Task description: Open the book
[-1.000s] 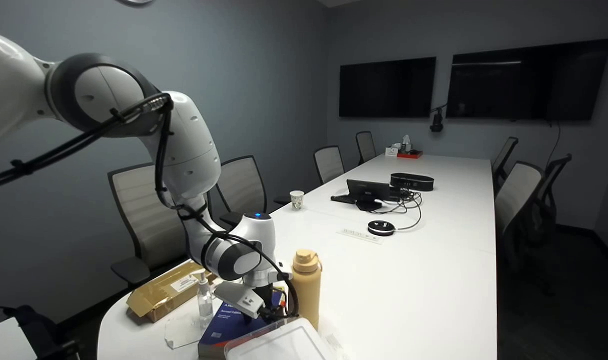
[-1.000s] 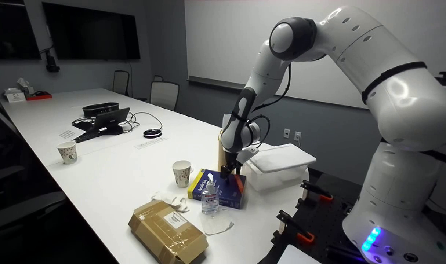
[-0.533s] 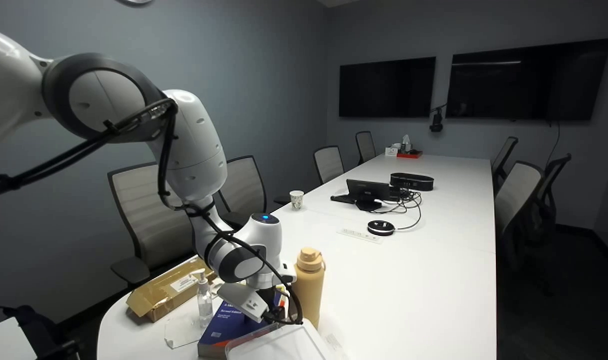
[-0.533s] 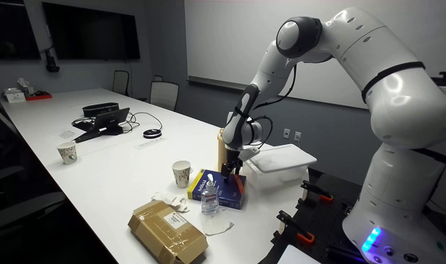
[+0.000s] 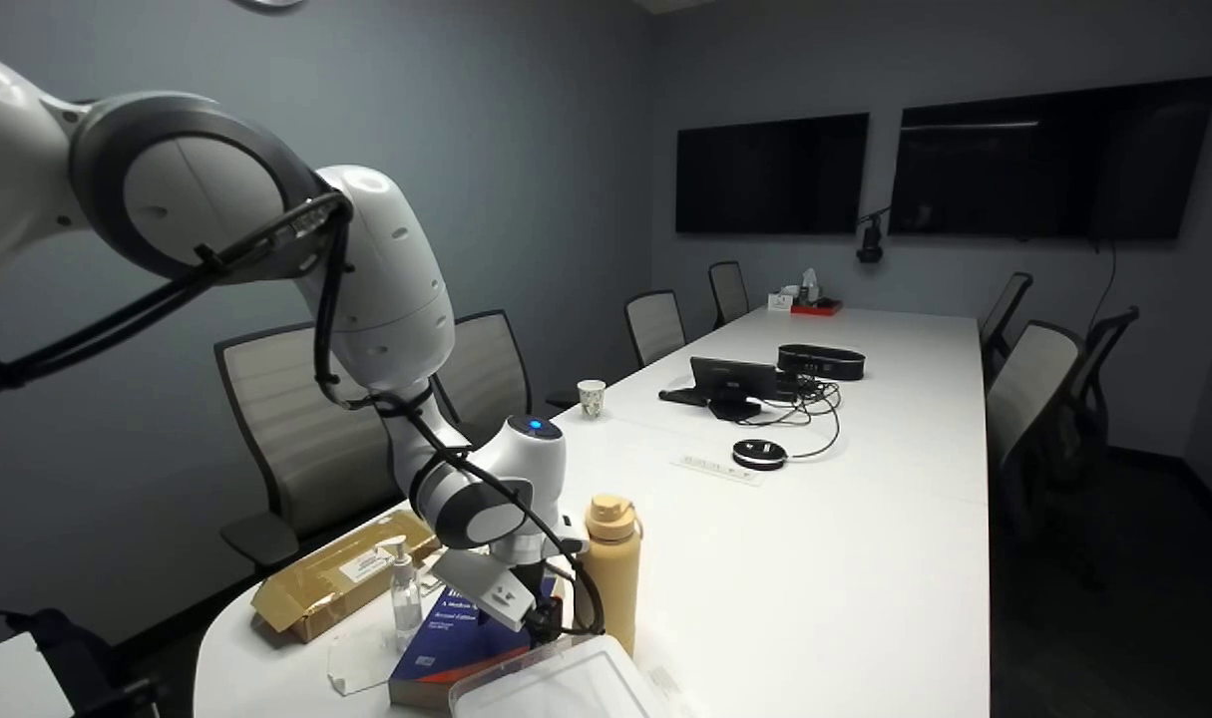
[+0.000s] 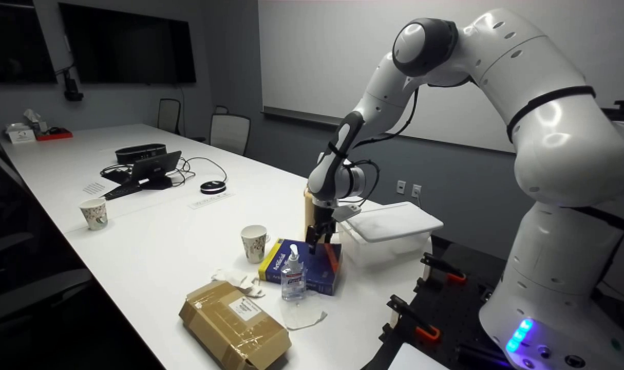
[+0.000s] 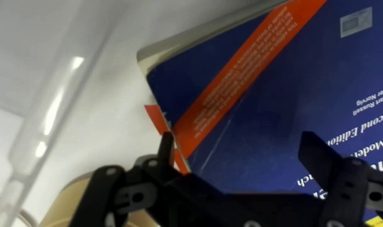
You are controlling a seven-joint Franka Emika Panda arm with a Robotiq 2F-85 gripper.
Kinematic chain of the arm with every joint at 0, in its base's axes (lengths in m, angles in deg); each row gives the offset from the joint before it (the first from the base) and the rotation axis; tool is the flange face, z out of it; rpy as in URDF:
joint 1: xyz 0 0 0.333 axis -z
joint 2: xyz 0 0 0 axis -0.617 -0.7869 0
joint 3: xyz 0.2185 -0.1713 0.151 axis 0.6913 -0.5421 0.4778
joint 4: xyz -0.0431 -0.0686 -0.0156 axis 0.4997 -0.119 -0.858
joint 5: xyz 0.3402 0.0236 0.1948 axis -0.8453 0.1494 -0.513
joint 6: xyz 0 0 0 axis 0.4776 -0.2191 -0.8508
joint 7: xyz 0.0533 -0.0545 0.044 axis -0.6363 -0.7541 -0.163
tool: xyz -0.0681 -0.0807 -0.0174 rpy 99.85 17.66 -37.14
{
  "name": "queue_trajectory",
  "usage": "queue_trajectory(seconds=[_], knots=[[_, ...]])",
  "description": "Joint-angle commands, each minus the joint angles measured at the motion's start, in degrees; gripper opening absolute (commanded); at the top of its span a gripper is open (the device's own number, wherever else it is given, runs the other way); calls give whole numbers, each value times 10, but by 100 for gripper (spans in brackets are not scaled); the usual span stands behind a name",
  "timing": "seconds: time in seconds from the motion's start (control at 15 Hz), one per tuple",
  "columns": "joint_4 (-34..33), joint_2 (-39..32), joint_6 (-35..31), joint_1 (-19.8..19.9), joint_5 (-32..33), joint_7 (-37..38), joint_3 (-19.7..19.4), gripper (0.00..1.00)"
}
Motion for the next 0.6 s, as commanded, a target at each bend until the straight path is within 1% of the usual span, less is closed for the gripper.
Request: queue_trajectory(seconds=[0.0,0.27,0.53], knots=[[5,22,51,26,-35,-46,41,100],[0,26,83,35,-68,-77,59,100],[1,34,93,31,-88,-92,59,100]])
